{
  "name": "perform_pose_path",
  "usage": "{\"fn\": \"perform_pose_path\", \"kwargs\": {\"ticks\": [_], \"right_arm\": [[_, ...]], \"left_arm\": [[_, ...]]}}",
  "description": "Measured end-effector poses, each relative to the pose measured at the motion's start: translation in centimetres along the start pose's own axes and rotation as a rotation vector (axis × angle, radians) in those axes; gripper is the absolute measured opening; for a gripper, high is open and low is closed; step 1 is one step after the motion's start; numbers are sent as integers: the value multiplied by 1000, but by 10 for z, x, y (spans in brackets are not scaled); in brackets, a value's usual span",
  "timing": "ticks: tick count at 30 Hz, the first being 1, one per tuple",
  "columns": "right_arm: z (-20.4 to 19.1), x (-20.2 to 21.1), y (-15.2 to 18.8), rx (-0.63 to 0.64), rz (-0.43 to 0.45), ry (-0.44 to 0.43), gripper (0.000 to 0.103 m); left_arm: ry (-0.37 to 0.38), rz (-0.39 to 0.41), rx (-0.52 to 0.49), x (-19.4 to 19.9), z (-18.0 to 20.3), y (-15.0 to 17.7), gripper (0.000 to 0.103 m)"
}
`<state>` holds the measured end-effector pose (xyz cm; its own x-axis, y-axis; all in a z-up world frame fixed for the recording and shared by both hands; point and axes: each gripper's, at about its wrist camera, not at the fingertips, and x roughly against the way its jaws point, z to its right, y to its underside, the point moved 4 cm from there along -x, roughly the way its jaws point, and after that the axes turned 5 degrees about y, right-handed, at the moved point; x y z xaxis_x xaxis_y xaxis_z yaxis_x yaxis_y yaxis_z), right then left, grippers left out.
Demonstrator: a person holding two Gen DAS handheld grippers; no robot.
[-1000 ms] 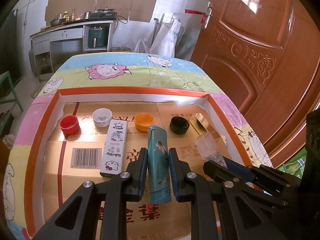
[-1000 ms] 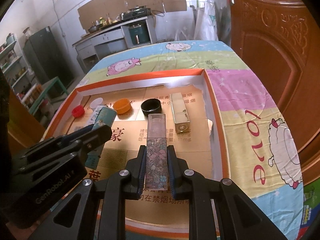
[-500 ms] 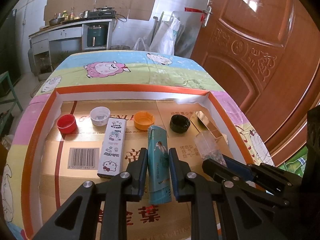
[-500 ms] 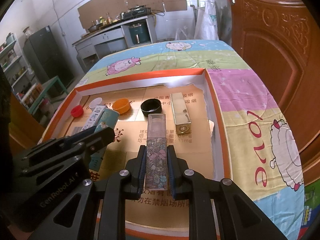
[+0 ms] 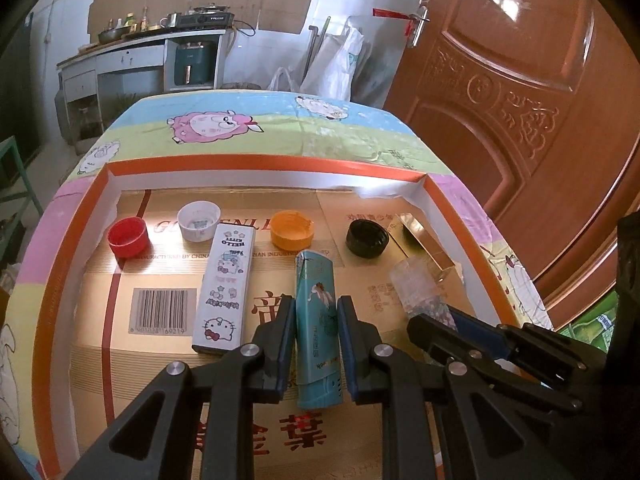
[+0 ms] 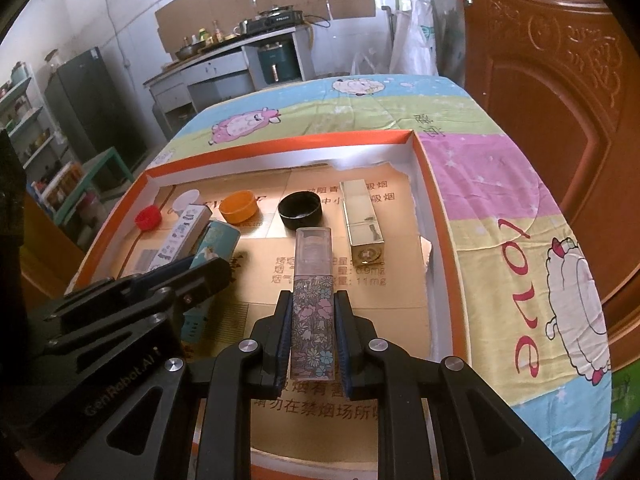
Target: Organize rigid objects
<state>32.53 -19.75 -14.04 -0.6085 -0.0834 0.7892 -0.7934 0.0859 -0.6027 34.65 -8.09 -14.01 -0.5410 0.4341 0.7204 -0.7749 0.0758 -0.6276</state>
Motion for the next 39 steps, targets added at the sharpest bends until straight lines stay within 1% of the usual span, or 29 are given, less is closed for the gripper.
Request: {"fn": "perform_pose_path", "kwargs": {"ticks": [11,15,16,18,21,26,30,39], "right_arm": [[2,-2,0,0,-2,-1,20],[0,-2,0,-4,2,-13,23],[1,-2,-1,-5,3,-15,23],[1,-2,0,-10,3,-22,26],[3,-1,-1,-14,4,-23,28],[4,4,0,-17,12,-25,29],[6,9,0,-20,22,-21,29],[10,25,3,-30,39,-15,29]], "left_arm": [[10,-8,24,-1,-4,1,22],[6,-6,21,-1,-4,0,22],[5,-5,22,-1,-4,0,23],[6,-4,21,0,-3,1,27],[4,-1,25,2,-4,0,29],[5,6,22,7,-3,-1,31],[8,16,19,12,-1,-2,35],[3,35,15,27,4,-4,35]]}}
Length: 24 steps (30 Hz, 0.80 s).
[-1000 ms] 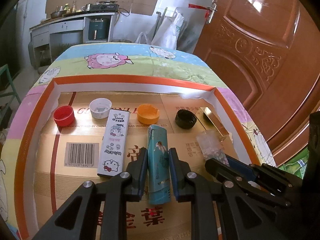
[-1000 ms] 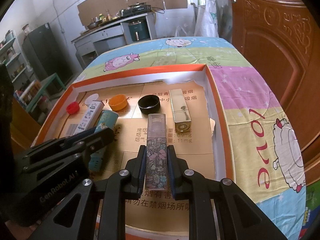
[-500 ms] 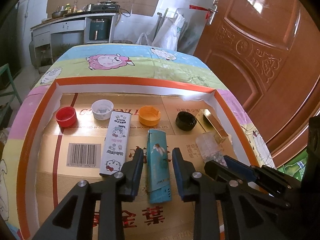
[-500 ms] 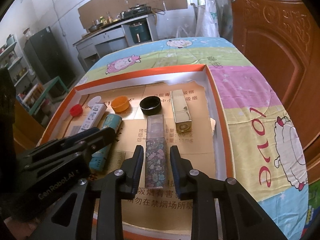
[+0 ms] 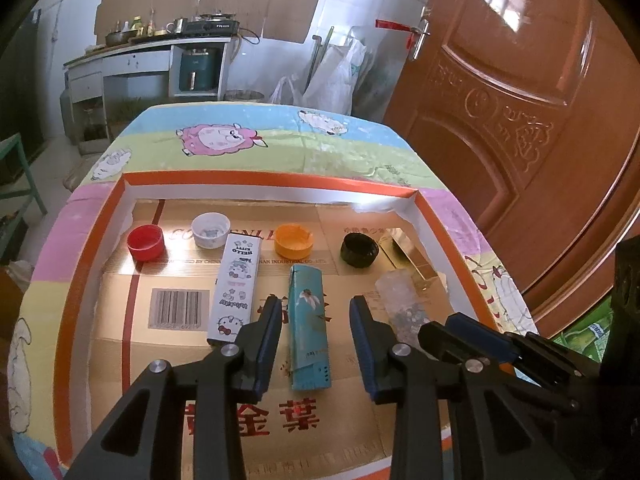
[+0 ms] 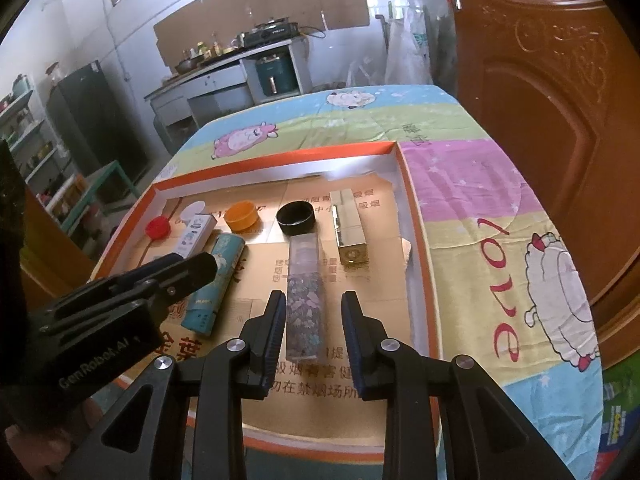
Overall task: Organize rigid objects
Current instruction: 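Open the right tool to release the clear tube while the left tool releases the teal tube, then withdraw both tools from the tray toward the orange and blue caps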
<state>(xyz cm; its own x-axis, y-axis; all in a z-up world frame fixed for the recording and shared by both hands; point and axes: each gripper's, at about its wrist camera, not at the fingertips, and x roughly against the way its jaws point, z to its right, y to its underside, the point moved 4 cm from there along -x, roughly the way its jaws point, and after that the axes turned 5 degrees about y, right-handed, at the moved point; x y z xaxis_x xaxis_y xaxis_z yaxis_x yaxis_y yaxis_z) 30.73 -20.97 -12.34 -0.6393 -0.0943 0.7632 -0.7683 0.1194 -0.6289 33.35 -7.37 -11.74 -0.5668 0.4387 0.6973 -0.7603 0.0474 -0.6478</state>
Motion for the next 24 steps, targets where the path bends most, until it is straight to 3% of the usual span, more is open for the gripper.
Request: {"fn": "perform_pose_path", "kwargs": {"ticks": [24], "right_arm": [[-8,65,16,16,59,-1,29]], "left_arm": [[-14,55,-20,64,17,17,35]]}}
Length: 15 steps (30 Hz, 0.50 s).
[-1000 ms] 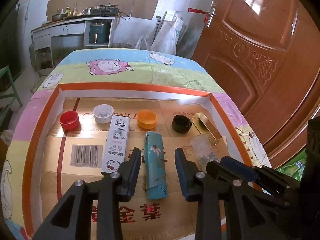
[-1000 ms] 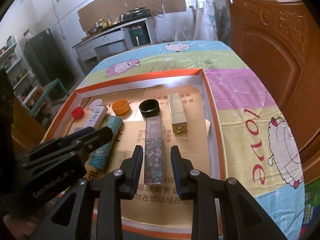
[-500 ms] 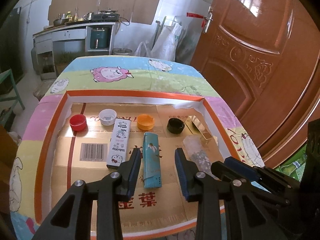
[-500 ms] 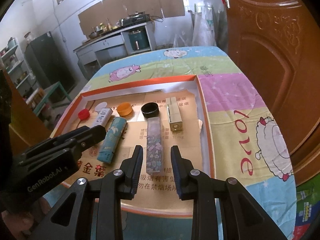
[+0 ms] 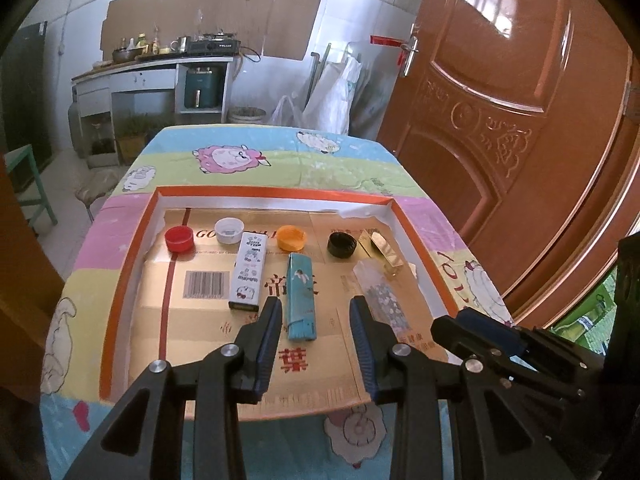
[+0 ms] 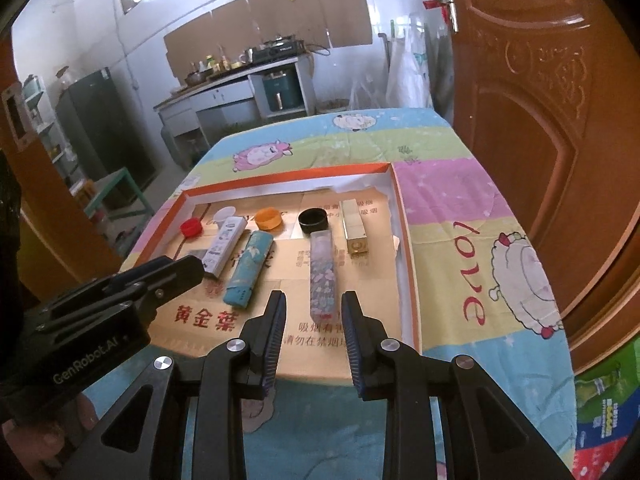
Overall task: Organize rigid objects
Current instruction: 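Withdraw both tools from the tray toward the orange and blue caps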
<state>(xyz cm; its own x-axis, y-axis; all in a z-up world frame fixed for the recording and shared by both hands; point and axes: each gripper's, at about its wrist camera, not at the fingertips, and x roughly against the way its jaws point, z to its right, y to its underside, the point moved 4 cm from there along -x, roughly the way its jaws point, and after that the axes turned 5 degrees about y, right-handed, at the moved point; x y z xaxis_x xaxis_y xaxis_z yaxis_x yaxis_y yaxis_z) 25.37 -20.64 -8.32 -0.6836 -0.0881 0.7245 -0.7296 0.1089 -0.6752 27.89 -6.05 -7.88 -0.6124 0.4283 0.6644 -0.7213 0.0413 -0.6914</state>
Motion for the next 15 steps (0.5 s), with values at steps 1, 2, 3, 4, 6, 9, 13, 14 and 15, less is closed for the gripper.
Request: {"fn": "perform_pose_path", "kwargs": {"ticks": [1,2,3,4,6,9,13,14,15], "right_arm": [[0,3,1,1,2,1,29],[0,7,3,3,5,2,29],[-1,10,4,4,6,3,29],[-1,13,5,5,7,4,29],[-2,16,7,4,8,3,29],[-3,25,12,8,12,5,29],[-6,35,21,13,10,5,43],[-7,38,23,14,9,5,52],[-8,41,25,15,11,5,52]], "left_arm": [[-1,2,0,3,0,1,35],[-2,4,0,6,0,3,35],[-3,5,0,9,0,4,35],[-4,7,1,12,0,5,35],[-7,12,2,19,0,9,35],[-12,18,1,28,0,13,35],[-17,25,0,39,1,19,35],[-18,27,-1,41,1,21,35],[-20,30,-2,45,2,23,35]]}}
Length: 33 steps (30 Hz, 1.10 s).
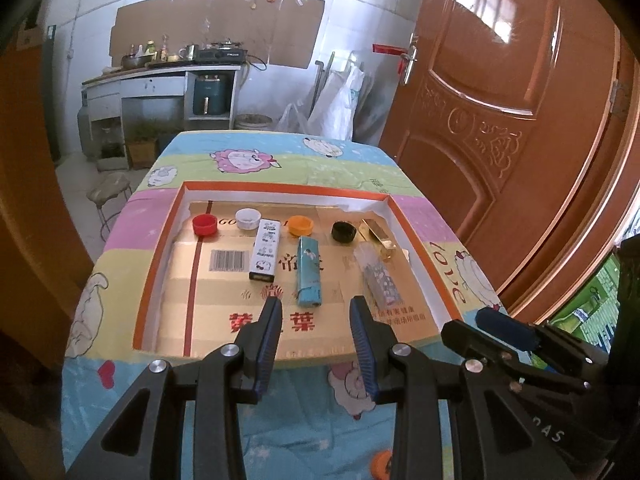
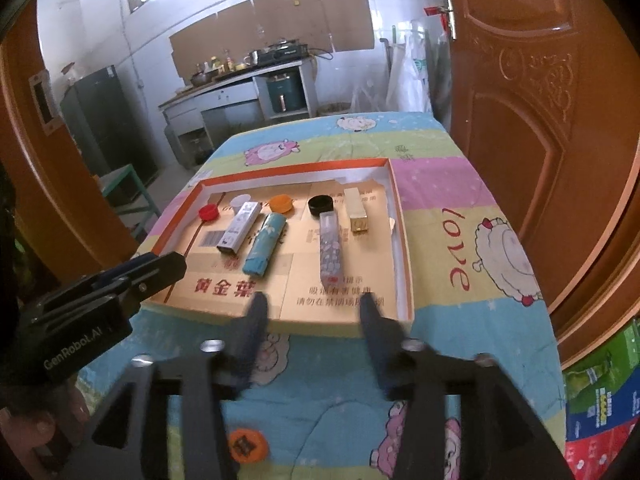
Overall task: Organize rigid objects
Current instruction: 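Withdraw both tools from the tray toward the orange and blue caps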
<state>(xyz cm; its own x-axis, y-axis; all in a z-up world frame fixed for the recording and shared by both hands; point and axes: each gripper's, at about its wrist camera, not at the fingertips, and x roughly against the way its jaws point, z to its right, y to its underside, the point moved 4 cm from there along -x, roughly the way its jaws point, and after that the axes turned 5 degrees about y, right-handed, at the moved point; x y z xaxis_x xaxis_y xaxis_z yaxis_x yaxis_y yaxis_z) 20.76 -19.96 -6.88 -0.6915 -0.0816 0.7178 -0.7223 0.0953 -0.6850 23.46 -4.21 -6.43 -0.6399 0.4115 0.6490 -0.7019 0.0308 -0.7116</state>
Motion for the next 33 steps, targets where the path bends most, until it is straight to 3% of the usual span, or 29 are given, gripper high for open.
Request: {"fn": "perform_pose_path", "kwargs": {"ticks": [20,33], "right_arm": [[-10,30,31,25,-6,8,57],[-9,33,47,13,-26,20,58]], "left_arm": [[-5,11,-6,32,1,30,35],[113,-46,-65,41,14,89,35]]}}
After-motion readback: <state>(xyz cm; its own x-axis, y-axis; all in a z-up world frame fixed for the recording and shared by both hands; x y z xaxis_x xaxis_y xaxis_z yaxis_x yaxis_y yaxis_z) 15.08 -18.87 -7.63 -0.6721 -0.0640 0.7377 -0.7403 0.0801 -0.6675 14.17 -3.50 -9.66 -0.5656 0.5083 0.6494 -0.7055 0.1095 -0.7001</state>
